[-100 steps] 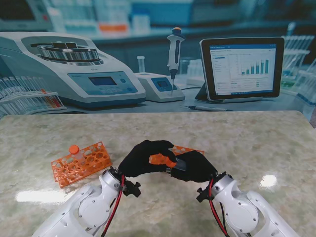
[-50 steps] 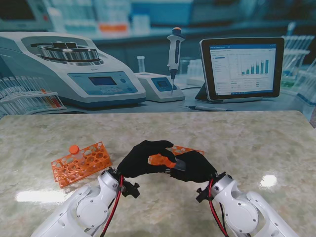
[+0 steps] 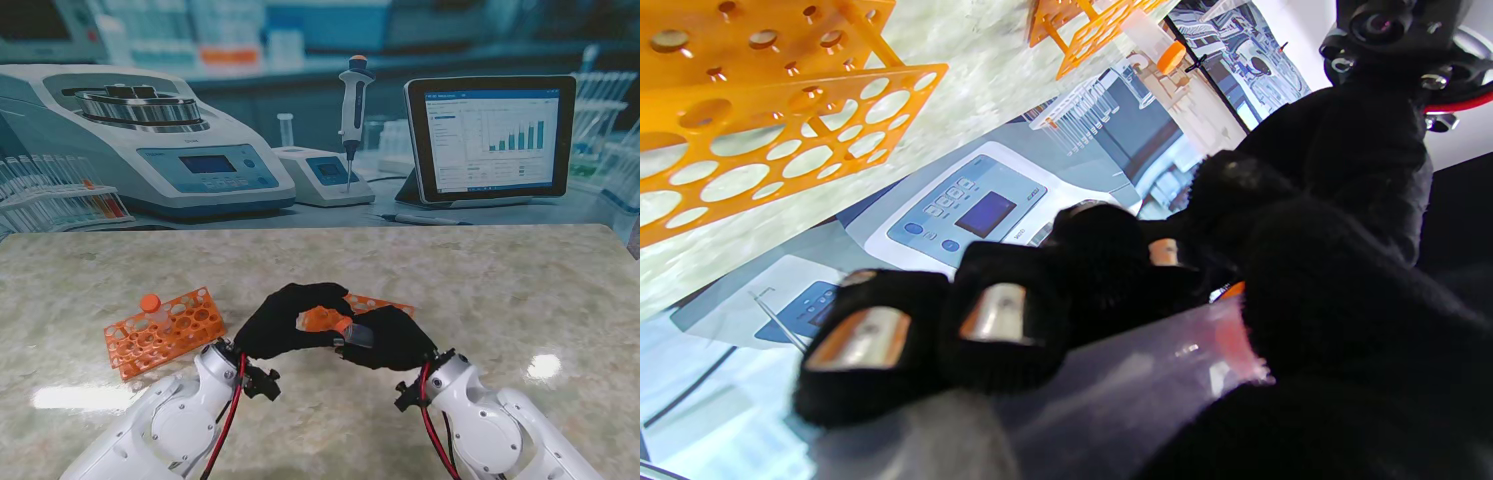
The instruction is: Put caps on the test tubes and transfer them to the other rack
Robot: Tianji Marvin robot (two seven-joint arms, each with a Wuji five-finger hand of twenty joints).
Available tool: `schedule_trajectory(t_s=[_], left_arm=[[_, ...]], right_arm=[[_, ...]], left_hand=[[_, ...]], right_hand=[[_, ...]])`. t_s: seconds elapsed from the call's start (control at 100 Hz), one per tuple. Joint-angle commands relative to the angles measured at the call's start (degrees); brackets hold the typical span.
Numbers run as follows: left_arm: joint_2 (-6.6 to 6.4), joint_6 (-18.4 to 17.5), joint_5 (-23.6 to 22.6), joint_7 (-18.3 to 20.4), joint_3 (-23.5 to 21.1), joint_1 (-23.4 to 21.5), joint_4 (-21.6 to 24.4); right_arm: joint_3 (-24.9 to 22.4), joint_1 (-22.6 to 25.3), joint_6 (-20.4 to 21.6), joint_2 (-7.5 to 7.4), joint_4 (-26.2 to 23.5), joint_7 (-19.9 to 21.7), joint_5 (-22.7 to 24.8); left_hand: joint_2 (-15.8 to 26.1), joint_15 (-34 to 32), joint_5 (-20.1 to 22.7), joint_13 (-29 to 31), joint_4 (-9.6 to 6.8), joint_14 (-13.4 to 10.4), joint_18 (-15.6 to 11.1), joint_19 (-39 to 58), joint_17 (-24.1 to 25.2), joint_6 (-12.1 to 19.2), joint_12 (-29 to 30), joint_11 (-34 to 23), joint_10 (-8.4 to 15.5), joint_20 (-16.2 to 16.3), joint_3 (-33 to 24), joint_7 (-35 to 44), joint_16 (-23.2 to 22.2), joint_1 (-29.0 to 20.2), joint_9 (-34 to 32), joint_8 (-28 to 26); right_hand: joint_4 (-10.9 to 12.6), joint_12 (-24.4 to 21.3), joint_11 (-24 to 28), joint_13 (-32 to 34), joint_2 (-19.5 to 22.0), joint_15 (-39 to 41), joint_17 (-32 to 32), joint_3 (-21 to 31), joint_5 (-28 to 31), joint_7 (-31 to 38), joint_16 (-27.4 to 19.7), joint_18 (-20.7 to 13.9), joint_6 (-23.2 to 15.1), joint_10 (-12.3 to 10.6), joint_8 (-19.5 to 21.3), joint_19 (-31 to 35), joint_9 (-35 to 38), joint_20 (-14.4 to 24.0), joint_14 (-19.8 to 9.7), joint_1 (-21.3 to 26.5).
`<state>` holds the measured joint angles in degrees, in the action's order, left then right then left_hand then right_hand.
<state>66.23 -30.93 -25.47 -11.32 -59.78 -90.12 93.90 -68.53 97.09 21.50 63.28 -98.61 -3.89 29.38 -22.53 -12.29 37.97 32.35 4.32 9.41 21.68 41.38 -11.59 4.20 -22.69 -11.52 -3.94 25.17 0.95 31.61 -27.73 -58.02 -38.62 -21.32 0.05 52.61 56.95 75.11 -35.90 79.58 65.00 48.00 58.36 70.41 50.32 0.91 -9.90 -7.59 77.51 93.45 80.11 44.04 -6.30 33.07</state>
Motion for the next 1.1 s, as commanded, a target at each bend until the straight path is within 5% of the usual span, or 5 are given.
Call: schedule_trajectory(t_s=[0.0, 0.43, 0.88, 1.09], left_arm=[[0.02, 0.02, -0.15, 0.17, 0.0, -0.25, -0.18], [-0.27, -1.73, -1.48, 0.24, -0.38, -1.34, 0.85], [-0.46, -3.1, -2.91, 0.02, -0.99, -2.12, 1.56], [-0.47, -2.56, -3.11, -0.17, -1.62, -2.57, 1.39]], right_arm=[[0.35, 0.43, 0.32, 0.45, -0.95, 0.12, 0.02], [0.33, 0.08, -0.46, 0.52, -0.79, -0.13, 0.27], [0.36, -0.57, -1.28, 0.67, -0.27, -0.66, 0.47], [-0.02, -0.43, -1.1, 0.78, -0.36, -1.17, 0.46]], left_hand=[[4.28, 0.45, 4.35, -1.11, -3.75, -0.26, 0.39, -1.46, 0.2, -0.61, 1.19, 0.9, 0.73, -0.03, -3.41, 5.23, 0.57, -3.12, 1.23, -2.74], [3.84, -3.64, 5.05, 1.11, -3.76, -1.1, -1.83, 1.2, -2.08, -0.87, 0.01, -0.38, 0.93, 1.4, -3.73, 5.15, -3.4, -3.87, 0.19, -3.11], [4.22, -15.15, 4.74, 2.3, -3.76, -3.63, -4.62, 6.87, -4.85, -0.95, -3.21, -2.25, 1.23, 6.23, -3.79, 5.02, -17.83, -3.78, -0.29, -2.96], [4.63, -18.3, 4.76, 2.7, -3.84, -4.61, -4.55, 6.97, -5.2, -1.3, -3.72, -2.57, 0.86, 6.38, -3.95, 4.97, -20.35, -3.94, -0.56, -2.93]], right_hand=[[-0.84, 1.25, 1.04, 0.8, 0.37, 12.16, 3.07, -0.59, 3.93, 3.2, 3.94, -3.39, -0.81, -1.25, 1.85, 17.01, 2.39, 3.24, -7.61, 0.95], [-0.83, 1.27, 0.99, 0.8, 0.33, 12.16, 3.07, -0.61, 3.93, 3.2, 3.94, -3.39, -0.81, -1.22, 1.85, 17.01, 2.39, 3.24, -7.61, 1.01], [-0.82, 1.29, 0.96, 0.8, 0.32, 12.13, 3.07, -0.57, 3.93, 3.2, 3.92, -3.39, -0.81, -1.14, 1.85, 17.01, 2.39, 3.24, -7.57, 0.99], [-0.81, 1.32, 0.97, 0.8, 0.44, 12.11, 3.07, -0.55, 3.93, 3.2, 3.9, -3.39, -0.81, -1.22, 1.86, 17.01, 2.4, 3.24, -7.54, 0.99]])
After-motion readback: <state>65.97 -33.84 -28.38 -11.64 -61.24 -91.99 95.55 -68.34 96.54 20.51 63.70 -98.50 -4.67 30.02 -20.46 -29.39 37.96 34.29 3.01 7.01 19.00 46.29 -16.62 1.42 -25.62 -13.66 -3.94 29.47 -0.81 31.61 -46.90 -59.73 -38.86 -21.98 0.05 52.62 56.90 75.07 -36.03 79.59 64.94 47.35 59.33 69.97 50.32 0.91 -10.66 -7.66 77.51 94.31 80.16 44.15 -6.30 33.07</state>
